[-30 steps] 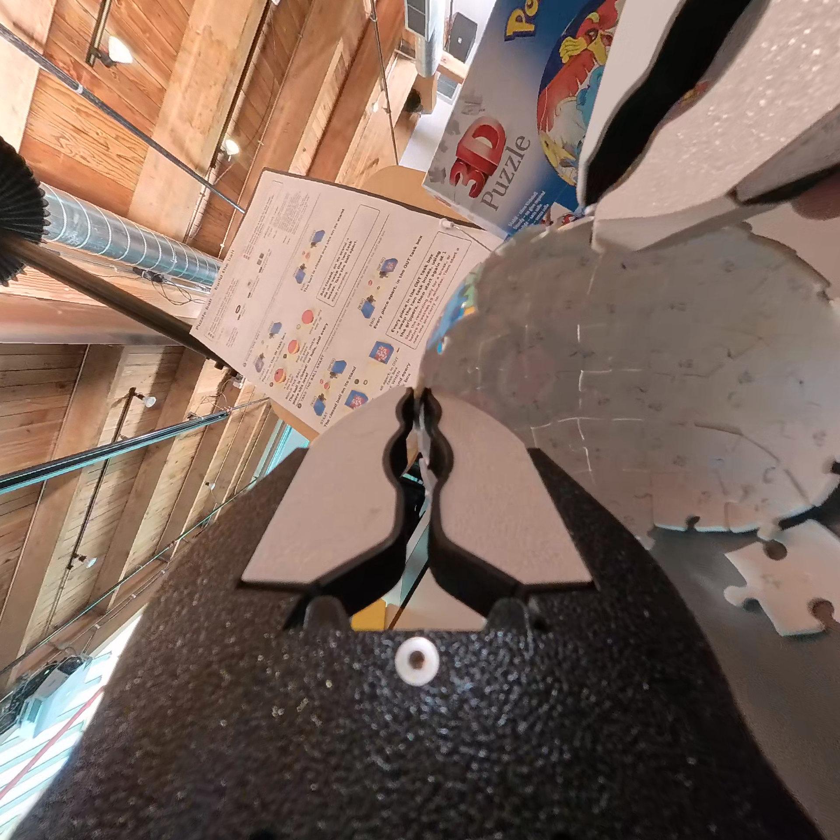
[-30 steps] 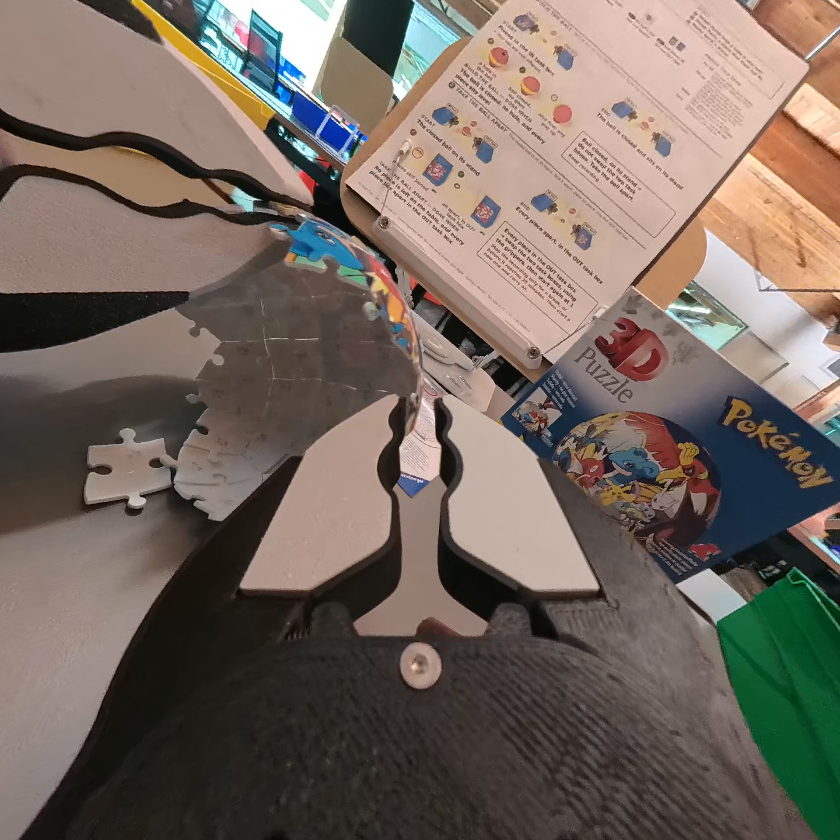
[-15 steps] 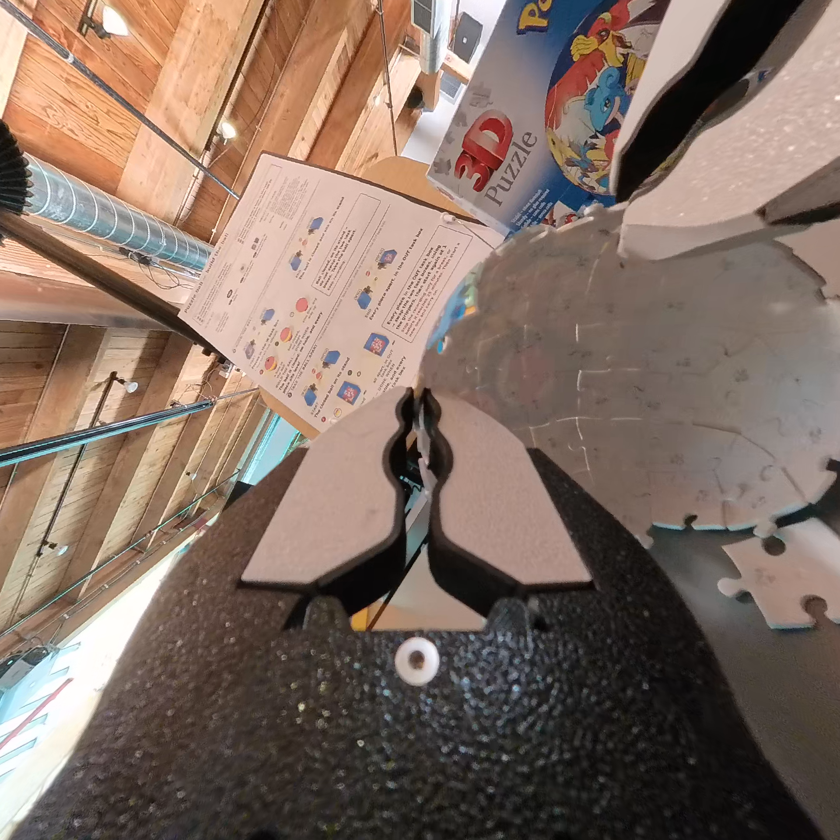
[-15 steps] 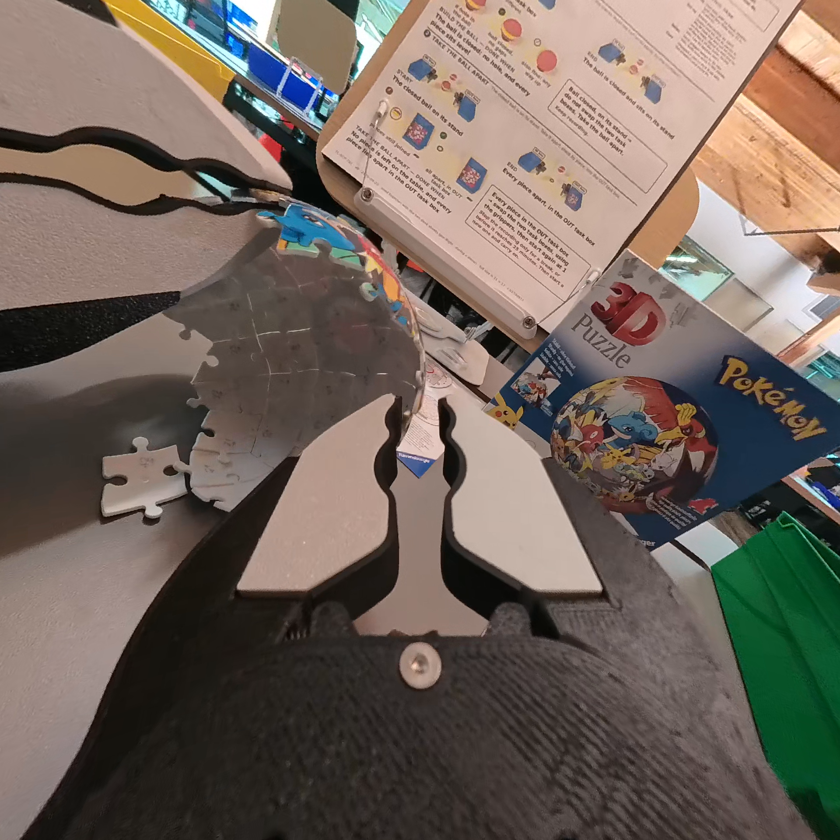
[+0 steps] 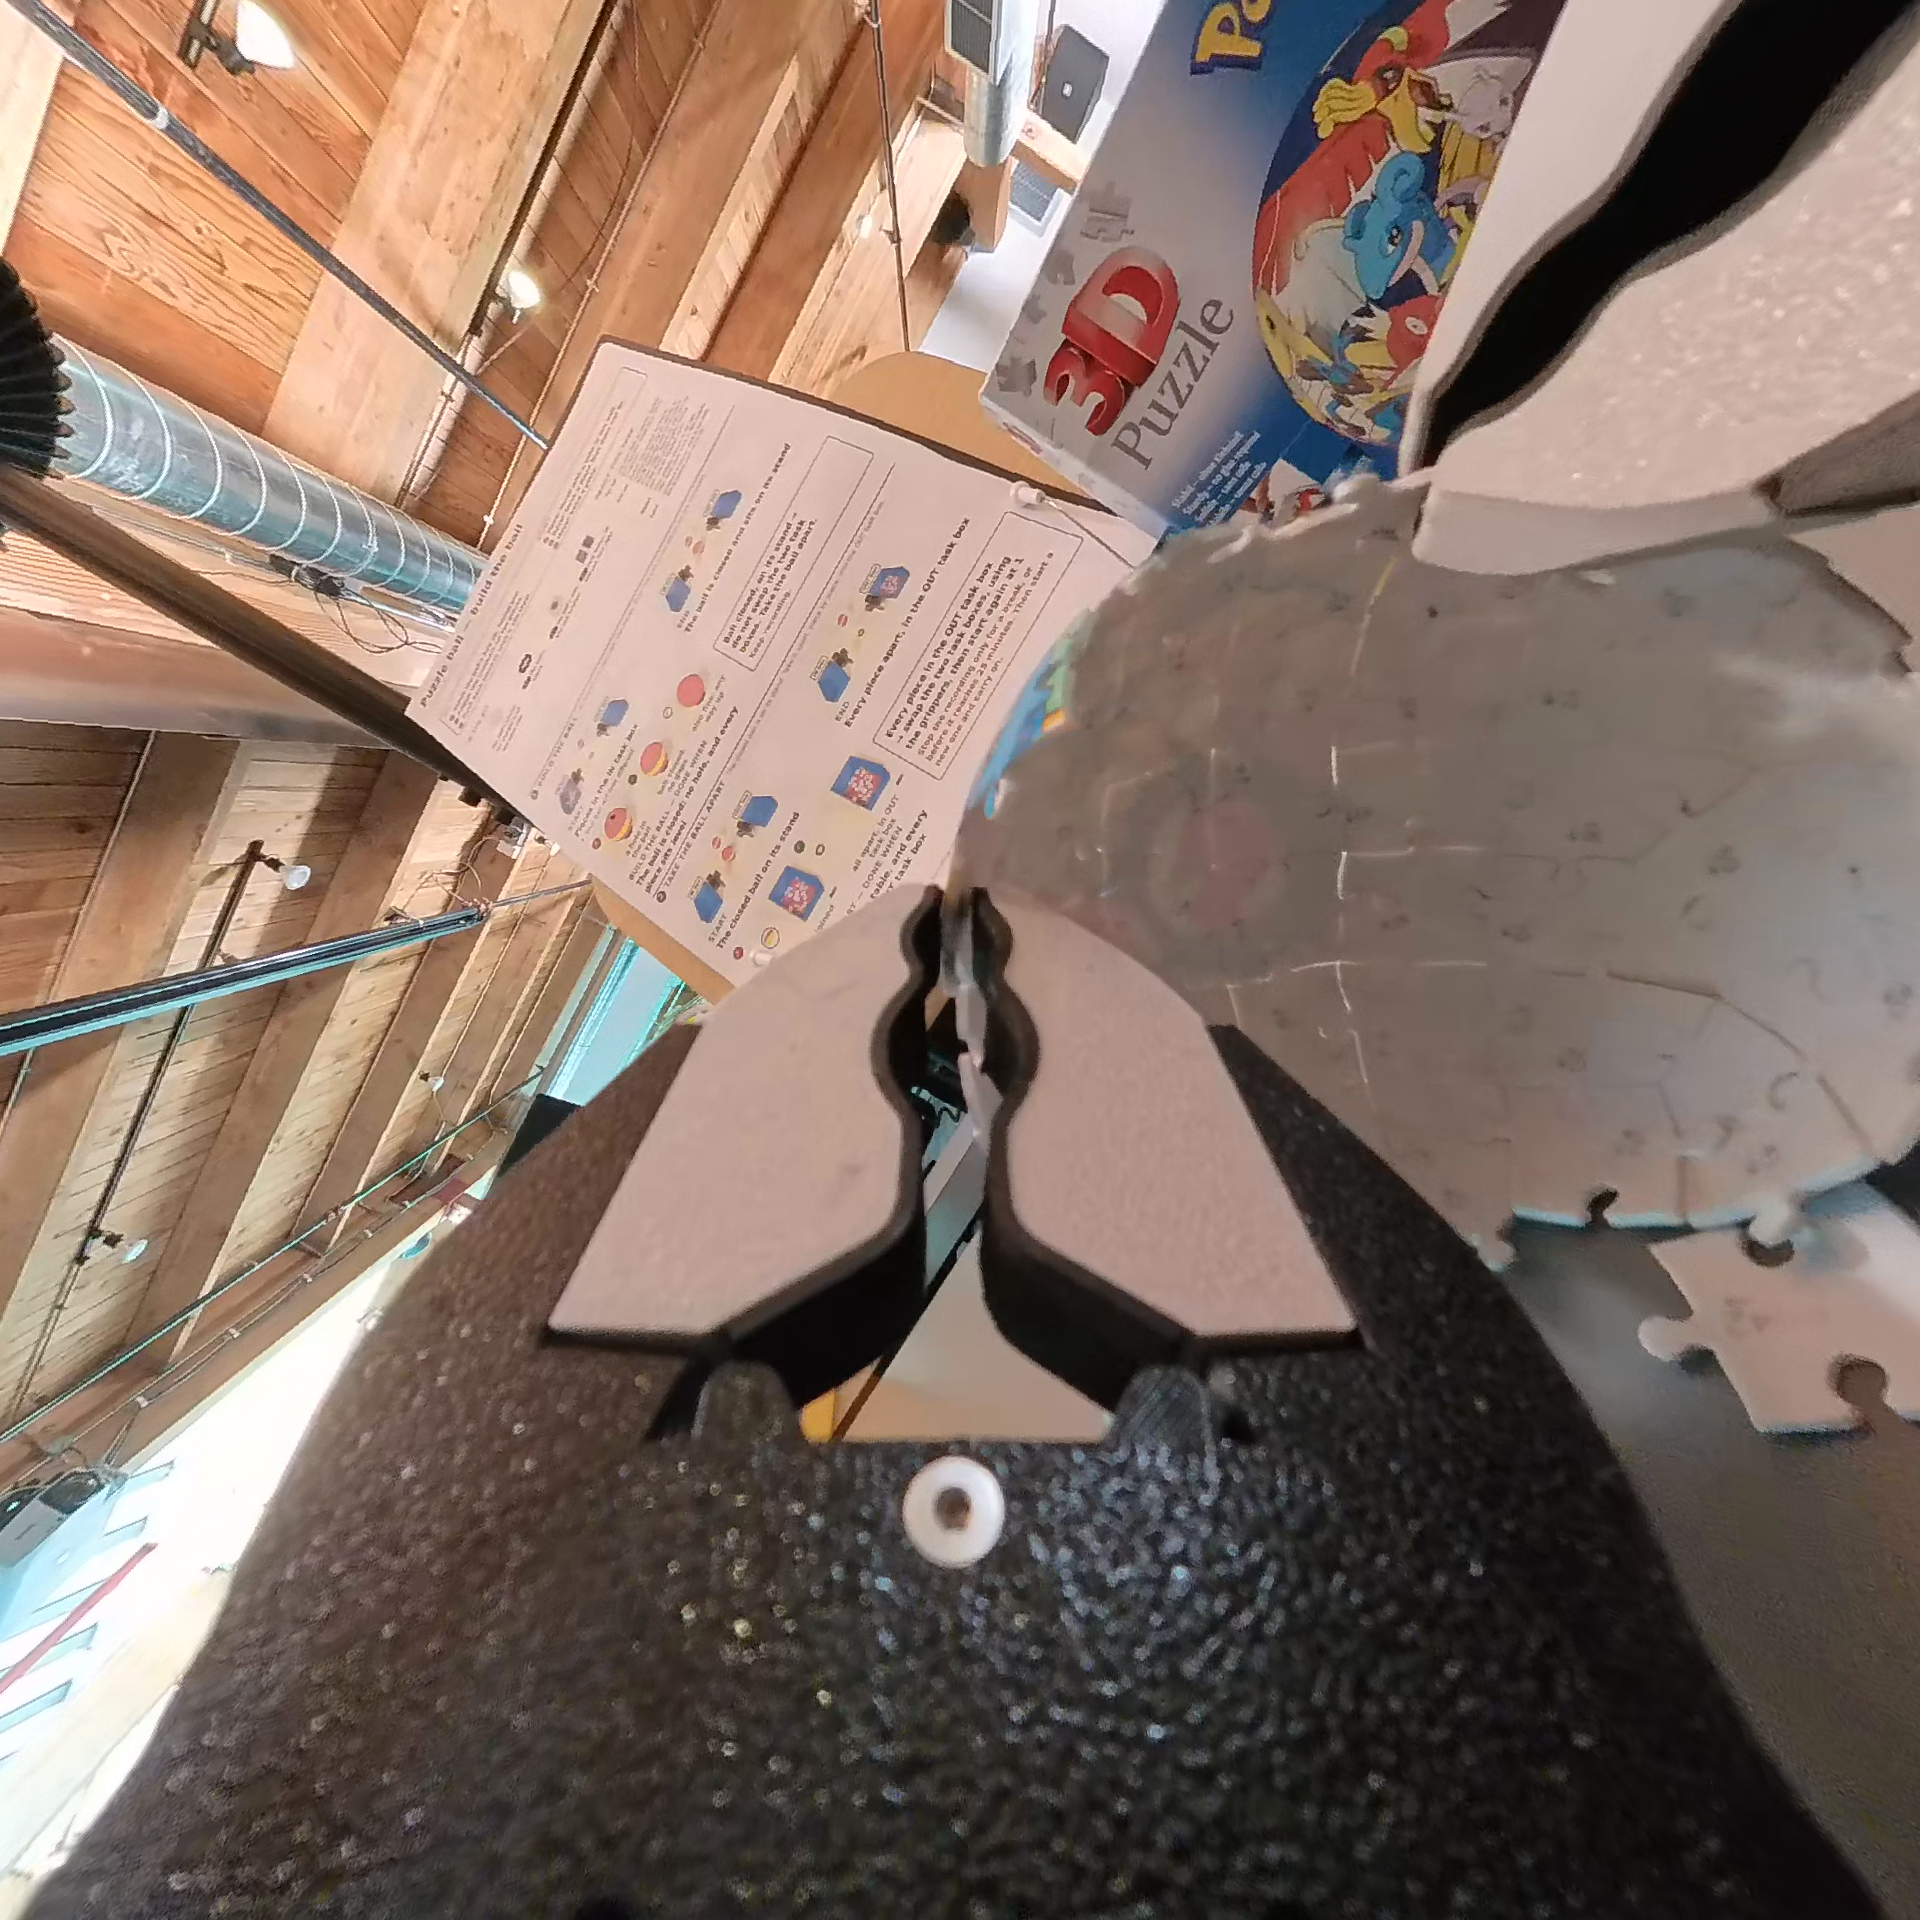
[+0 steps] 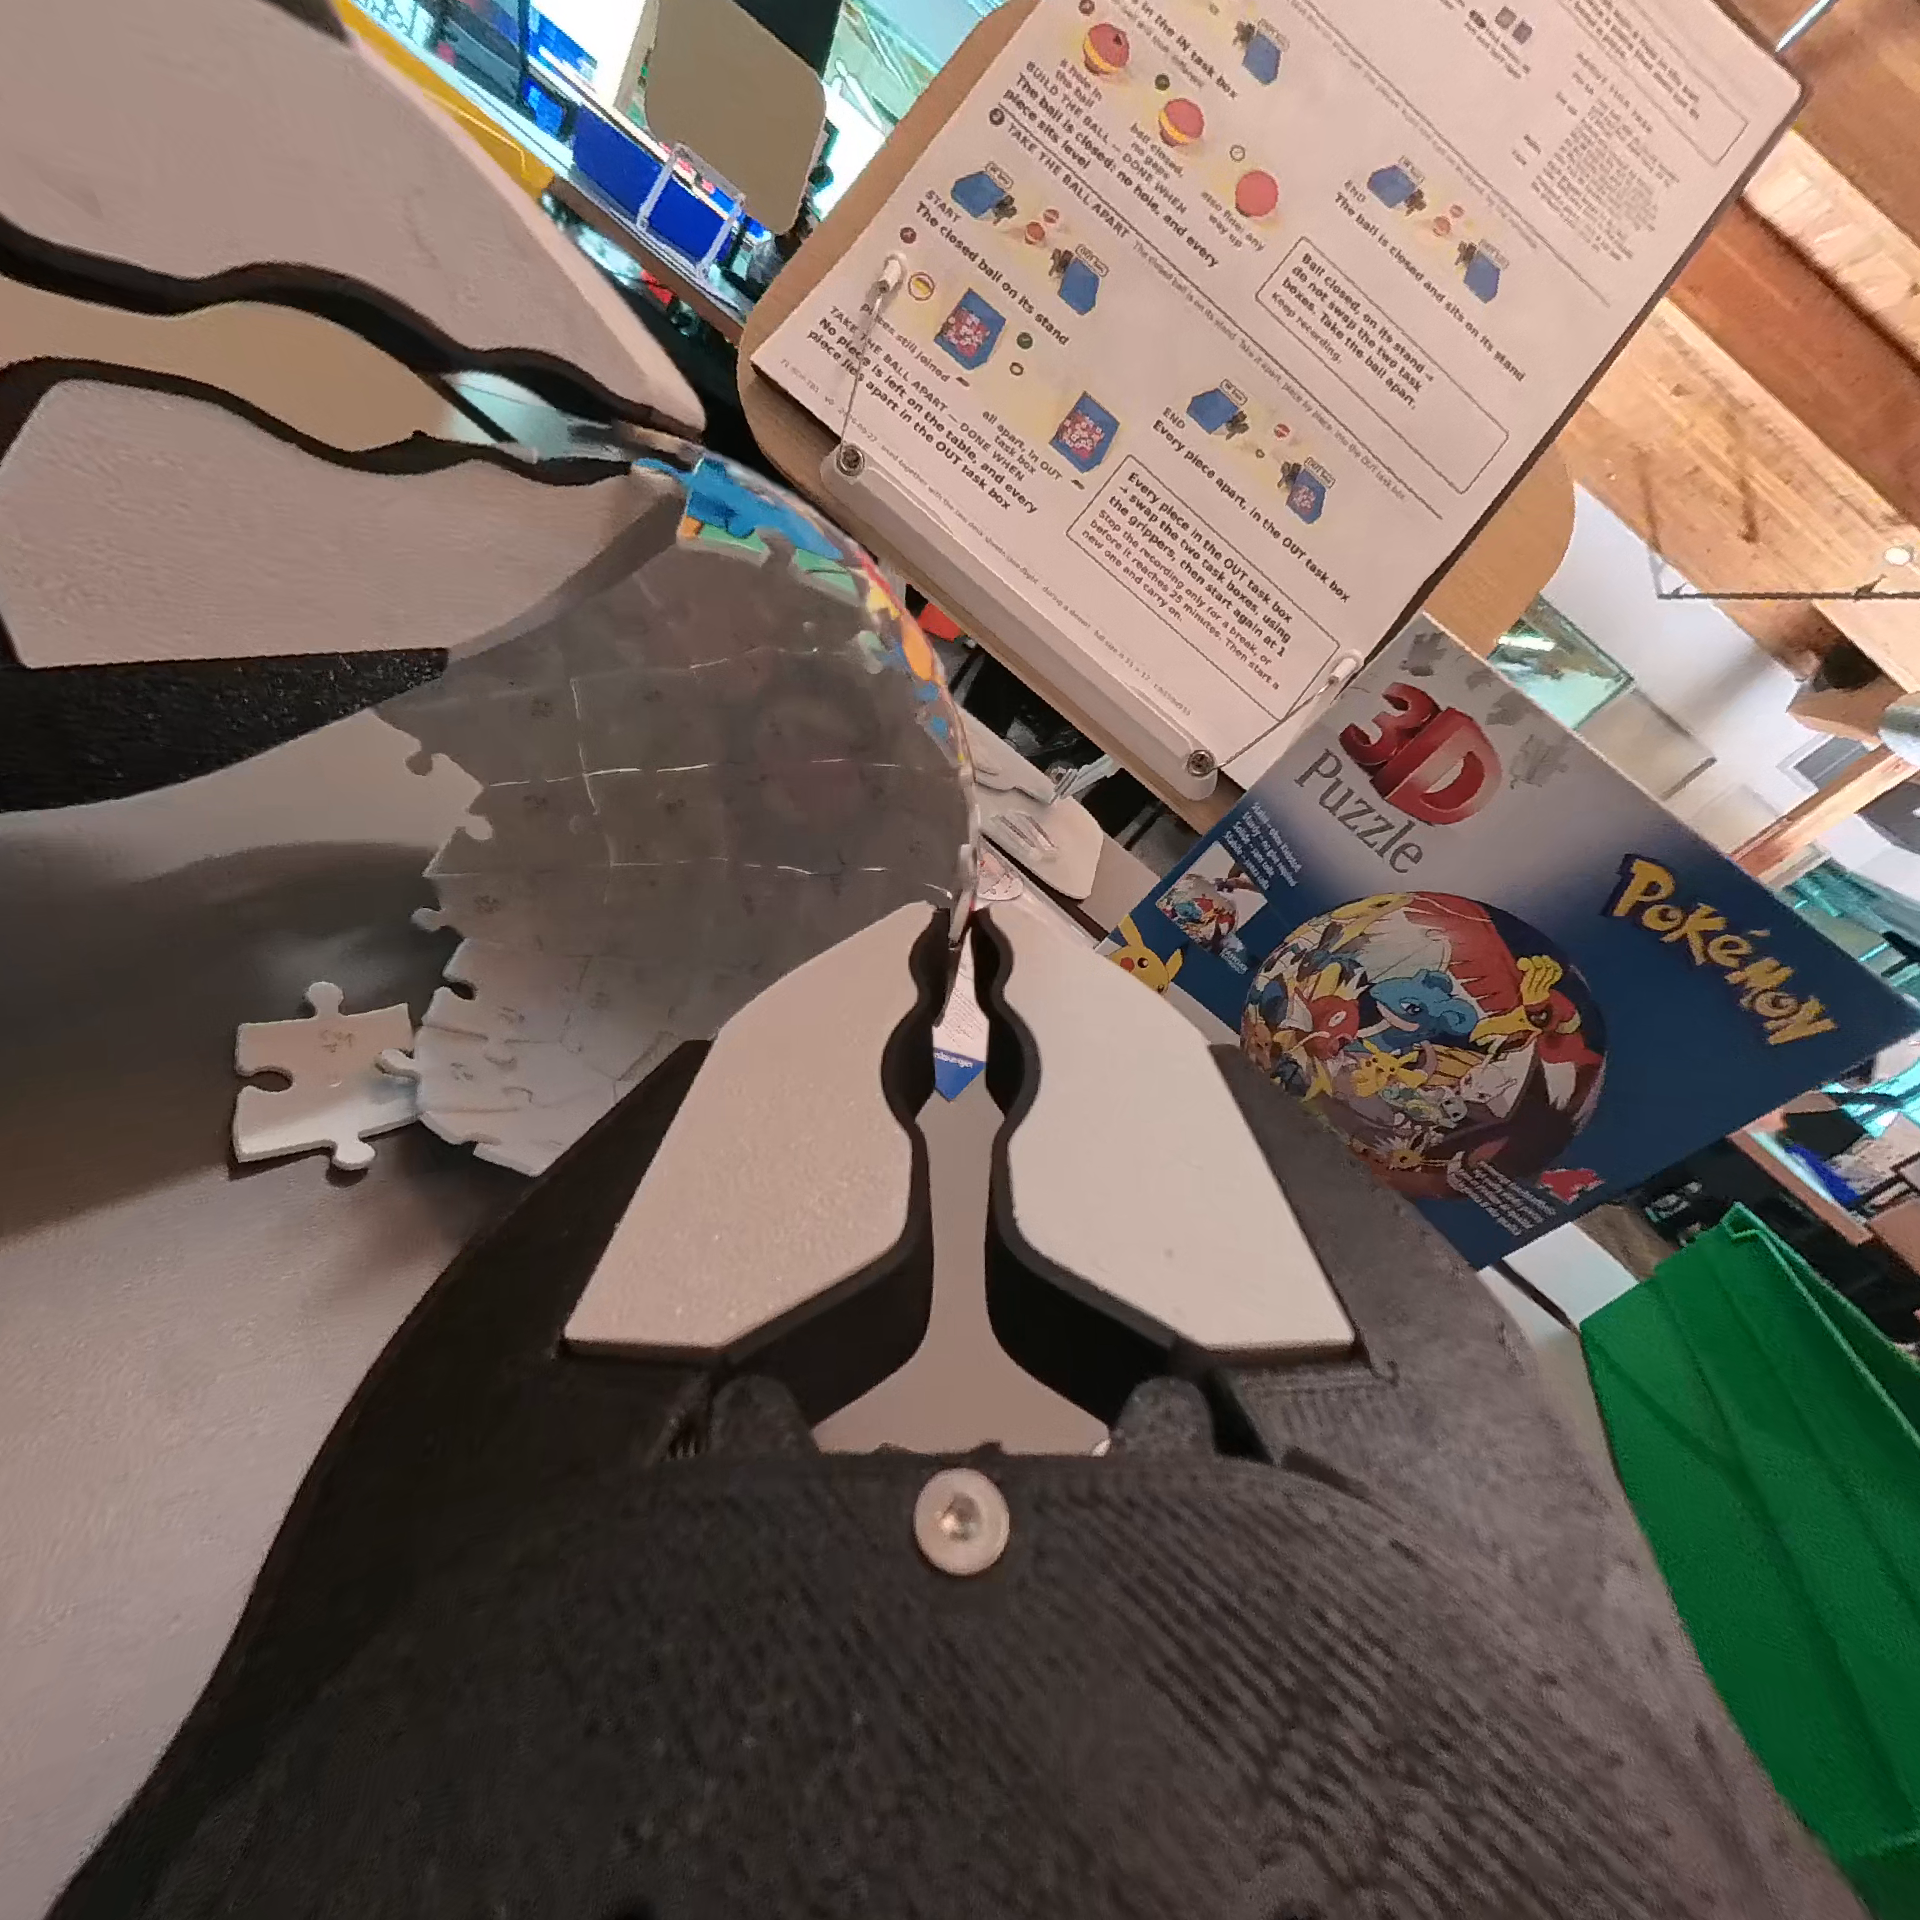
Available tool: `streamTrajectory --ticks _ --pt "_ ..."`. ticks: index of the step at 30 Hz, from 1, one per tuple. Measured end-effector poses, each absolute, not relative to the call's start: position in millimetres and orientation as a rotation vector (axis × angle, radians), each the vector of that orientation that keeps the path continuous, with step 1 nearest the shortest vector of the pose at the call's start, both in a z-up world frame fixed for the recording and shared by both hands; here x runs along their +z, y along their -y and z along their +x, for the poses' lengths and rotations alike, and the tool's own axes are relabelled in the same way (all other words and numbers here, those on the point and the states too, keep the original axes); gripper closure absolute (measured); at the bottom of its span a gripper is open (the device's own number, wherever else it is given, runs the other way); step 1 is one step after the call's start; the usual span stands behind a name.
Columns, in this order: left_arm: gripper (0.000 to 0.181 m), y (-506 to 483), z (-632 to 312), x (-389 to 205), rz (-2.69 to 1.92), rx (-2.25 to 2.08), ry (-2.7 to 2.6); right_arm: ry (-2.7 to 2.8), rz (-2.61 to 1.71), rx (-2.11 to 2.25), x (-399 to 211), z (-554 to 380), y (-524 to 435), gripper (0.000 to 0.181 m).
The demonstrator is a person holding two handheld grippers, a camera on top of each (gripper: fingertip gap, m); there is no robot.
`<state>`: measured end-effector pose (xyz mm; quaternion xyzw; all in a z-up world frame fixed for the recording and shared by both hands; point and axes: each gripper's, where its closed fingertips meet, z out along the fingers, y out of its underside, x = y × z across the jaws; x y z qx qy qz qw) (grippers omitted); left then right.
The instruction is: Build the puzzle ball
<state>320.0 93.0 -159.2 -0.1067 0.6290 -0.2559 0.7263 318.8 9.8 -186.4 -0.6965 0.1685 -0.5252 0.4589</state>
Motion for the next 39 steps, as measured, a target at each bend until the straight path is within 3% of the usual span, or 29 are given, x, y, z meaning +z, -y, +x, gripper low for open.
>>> streamTrajectory --ticks 8,11,20,30,39 --pt "0.173 -91 317 -157 -0.218 -0.571 -1.376 -0.383 -1.743 -1.373 -189 321 -9 0.176" --pt "0.158 -92 314 -162 -0.226 -0.593 -1.412 -0.361 -1.744 -1.399 -189 320 -11 0.176" --pt "0.136 -113 301 -173 -0.342 -0.713 -1.522 -0.264 -1.744 -1.475 -185 314 -19 0.176" --pt "0.147 -118 313 -191 -0.421 -0.734 -1.676 -0.237 -1.747 -1.491 -185 313 -19 0.176" --pt "0.171 -117 320 -181 -0.419 -0.669 -1.598 -0.264 -1.774 -1.447 -191 313 -16 0.174"
